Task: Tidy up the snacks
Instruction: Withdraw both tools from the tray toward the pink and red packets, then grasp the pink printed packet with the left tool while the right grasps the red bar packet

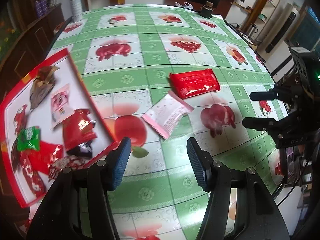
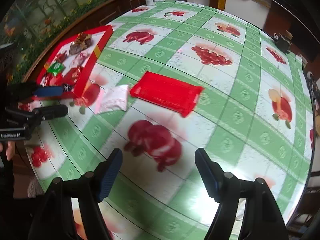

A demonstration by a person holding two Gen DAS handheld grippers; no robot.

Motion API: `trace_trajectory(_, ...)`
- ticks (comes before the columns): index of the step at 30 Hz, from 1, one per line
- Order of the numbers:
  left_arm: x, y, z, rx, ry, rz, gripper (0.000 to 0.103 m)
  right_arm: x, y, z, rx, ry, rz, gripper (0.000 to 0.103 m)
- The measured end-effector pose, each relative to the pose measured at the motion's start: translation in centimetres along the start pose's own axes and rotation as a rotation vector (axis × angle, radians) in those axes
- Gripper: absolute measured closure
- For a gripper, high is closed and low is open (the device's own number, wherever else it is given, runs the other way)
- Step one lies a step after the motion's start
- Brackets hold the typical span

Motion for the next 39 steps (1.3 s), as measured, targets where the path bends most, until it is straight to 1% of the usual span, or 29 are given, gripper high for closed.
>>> trace_trajectory(4, 0.9, -0.7, -1.1, -0.029, 0.016, -0.018, 0.045, 0.0, -0.9, 0.1, 0.022, 0.015, 0.085, 0.026)
trace_trajectory(8, 1.8, -1.3, -2.9, -0.041, 0.041, -0.037, 0.045, 0.8, -2.1, -0.1, 0.034, 0.000, 0.105, 0.026)
trace_trajectory(12, 2.3, -1.7, -4.6, -0.045, 0.068, -0.058, 0.045, 2.1, -2.9, -0.8, 0.026, -0.009, 0.125, 0.026)
trace_trajectory(15, 2.8, -1.9, -5.5, -0.044, 0.074, -0.088, 0.045, 3.1, -3.0, -1.5, 0.009, -0.006, 0.173, 0.026)
trace_trajectory(20, 3.8, -1.7, -6.1, -0.077, 0.063, -0.124, 0.045, 4.6, -2.7, -3.2, -0.009, 0.004, 0.277, 0.026)
trace_trajectory(23, 4.2, -1.9, -6.8, -0.072, 0.072, -0.155, 0.045, 5.4, -2.3, -4.5, -0.021, 0.014, 0.327, 0.026)
trace_trajectory(26, 4.6, -2.0, -7.6, -0.063, 0.081, -0.183, 0.045, 6.0, -1.7, -5.5, -0.013, 0.021, 0.370, 0.026)
trace_trajectory(32, 5.0, -1.8, -8.8, -0.050, 0.097, -0.207, 0.043, 6.9, -0.4, -7.2, -0.019, 0.028, 0.448, 0.026)
trace_trajectory(35, 4.9, -1.7, -9.1, -0.029, 0.103, -0.227, 0.043, 7.3, 0.0, -7.4, -0.024, 0.025, 0.471, 0.026)
trace_trajectory(37, 4.7, -1.6, -8.9, -0.049, 0.109, -0.232, 0.043, 7.5, 0.3, -7.3, -0.020, 0.019, 0.493, 0.026)
trace_trajectory(39, 4.5, -1.4, -8.6, -0.033, 0.111, -0.234, 0.043, 7.6, 0.6, -7.2, -0.025, 0.025, 0.517, 0.026)
Point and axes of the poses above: each gripper's, at about its wrist camera, not at the fingertips, and z roughly against the way its jaws point, y to its left, x to its top, the point moved 3 cm from there along -z, roughly the way its jaws point, and after that the axes turned 4 degrees about -z, right-handed, at the moved point
